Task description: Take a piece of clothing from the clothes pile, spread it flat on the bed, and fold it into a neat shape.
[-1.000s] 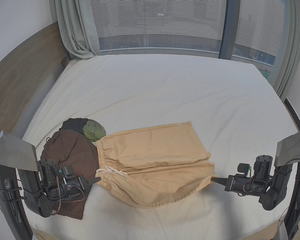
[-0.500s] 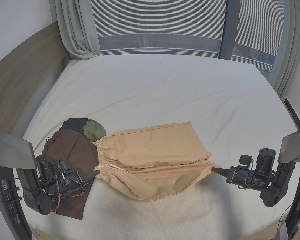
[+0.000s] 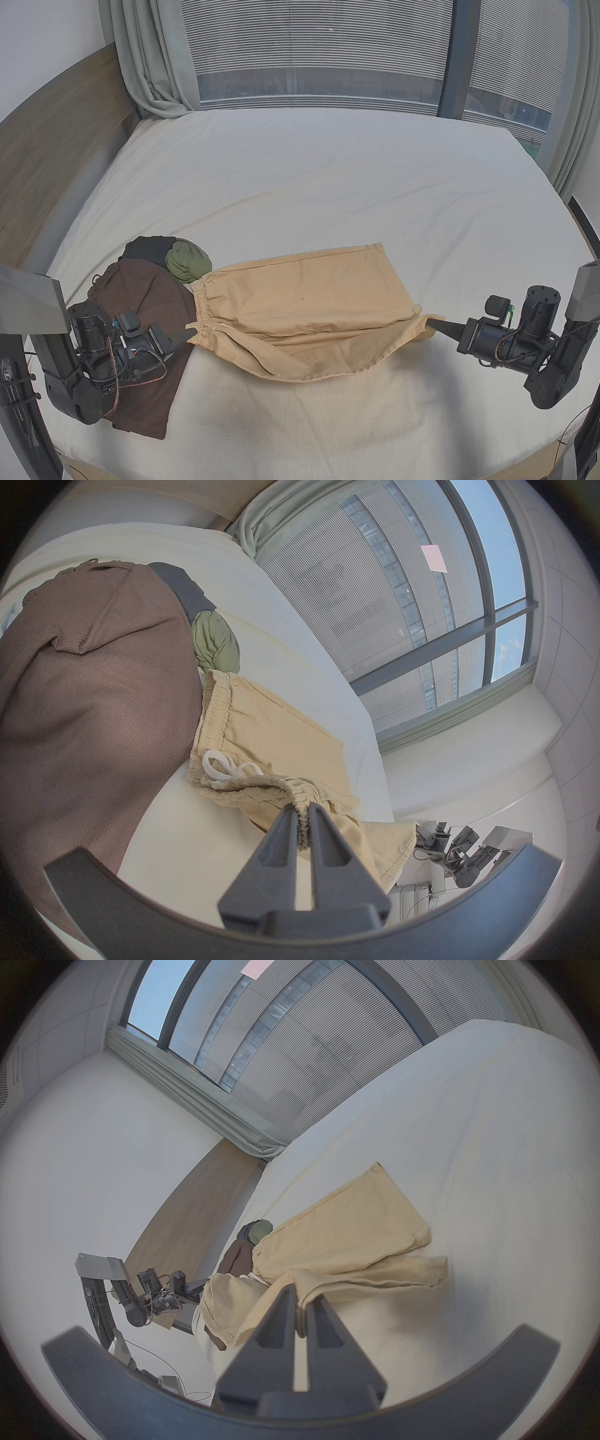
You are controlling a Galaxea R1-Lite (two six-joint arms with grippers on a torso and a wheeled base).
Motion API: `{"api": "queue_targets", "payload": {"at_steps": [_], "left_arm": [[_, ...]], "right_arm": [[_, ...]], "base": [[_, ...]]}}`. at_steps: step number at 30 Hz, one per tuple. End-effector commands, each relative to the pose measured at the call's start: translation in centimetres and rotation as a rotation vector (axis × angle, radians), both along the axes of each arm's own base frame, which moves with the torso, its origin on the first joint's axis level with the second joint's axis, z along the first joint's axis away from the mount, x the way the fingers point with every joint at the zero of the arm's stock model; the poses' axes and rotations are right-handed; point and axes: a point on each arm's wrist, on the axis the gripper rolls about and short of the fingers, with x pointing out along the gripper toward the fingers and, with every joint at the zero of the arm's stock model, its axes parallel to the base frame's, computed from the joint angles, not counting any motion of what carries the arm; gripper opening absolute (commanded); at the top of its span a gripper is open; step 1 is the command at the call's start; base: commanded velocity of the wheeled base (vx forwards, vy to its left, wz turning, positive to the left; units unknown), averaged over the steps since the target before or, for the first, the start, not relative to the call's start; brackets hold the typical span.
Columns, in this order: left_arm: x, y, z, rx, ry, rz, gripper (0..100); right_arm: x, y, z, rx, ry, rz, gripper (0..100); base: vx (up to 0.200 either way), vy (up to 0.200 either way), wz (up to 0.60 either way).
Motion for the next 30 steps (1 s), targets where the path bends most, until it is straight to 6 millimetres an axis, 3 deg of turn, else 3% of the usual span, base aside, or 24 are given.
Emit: {"api": "queue_targets", "payload": {"at_steps": [1, 13, 18, 30], "left_arm": [[0.3, 0.0, 0.4, -0.010, -0.019, 0.005, 0], [0.5, 0.0, 1.1, -0.023, -0.038, 0.017, 0], [0.6, 0.2, 2.1, -0.063, -0.052, 0.036, 0], [1.8, 0.6, 2.4, -0.106, -0.055, 0.111, 0]], "right_arm": [[-0.3, 0.1, 1.5, 0.009, -0.048, 0.007, 0], [0.8, 0.0, 6.0, 0.010, -0.061, -0.005, 0], [1.7, 0.2, 6.9, 0.009, -0.058, -0.005, 0], [4.1, 0.5, 8.9, 0.006, -0.043, -0.009, 0]], "base": [[0.000, 0.000, 0.00], [0.000, 0.000, 0.00], [0.000, 0.000, 0.00], [0.000, 0.000, 0.00]]}}
